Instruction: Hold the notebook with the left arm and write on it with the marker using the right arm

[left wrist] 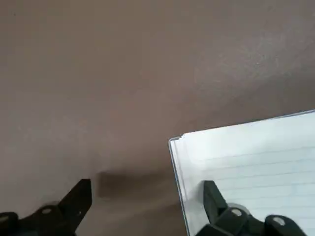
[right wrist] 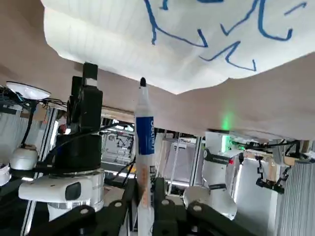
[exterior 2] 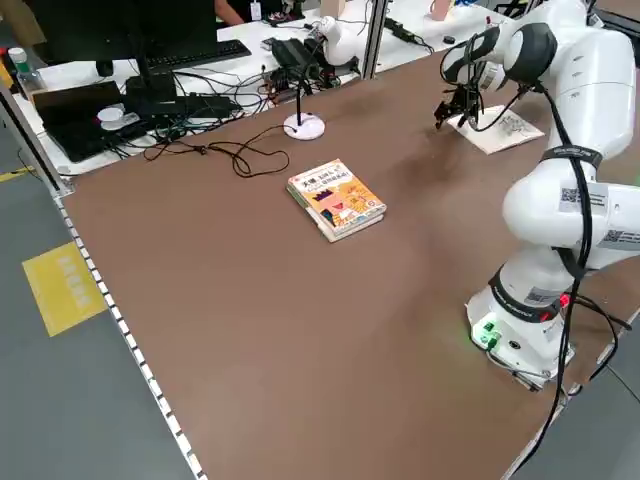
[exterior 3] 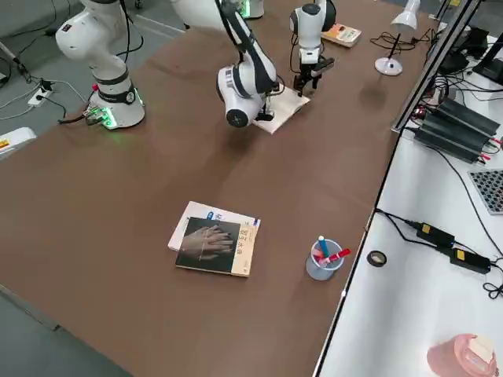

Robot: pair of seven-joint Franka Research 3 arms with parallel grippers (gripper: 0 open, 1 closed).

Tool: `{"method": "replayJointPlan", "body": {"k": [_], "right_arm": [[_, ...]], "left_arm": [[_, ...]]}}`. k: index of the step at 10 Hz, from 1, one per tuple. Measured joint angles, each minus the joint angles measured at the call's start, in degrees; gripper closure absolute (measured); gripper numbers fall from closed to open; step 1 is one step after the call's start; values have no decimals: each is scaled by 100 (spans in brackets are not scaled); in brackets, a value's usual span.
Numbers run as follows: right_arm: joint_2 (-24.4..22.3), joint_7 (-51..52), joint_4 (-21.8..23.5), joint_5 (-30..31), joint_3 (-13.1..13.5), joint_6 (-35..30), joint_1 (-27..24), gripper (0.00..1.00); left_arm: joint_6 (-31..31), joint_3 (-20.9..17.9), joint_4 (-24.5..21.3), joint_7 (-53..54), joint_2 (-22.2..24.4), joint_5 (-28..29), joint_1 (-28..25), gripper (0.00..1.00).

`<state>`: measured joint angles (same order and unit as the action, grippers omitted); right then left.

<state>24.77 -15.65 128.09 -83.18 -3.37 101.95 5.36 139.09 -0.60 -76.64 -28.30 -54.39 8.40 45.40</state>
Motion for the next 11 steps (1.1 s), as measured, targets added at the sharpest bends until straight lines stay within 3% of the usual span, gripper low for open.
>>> {"method": "replayJointPlan", "body": {"k": [11], "right_arm": [[430, 915, 142, 6, 0, -61, -158, 82]], "left_arm": [[0, 0, 0, 46, 0, 1, -2, 0]]}}
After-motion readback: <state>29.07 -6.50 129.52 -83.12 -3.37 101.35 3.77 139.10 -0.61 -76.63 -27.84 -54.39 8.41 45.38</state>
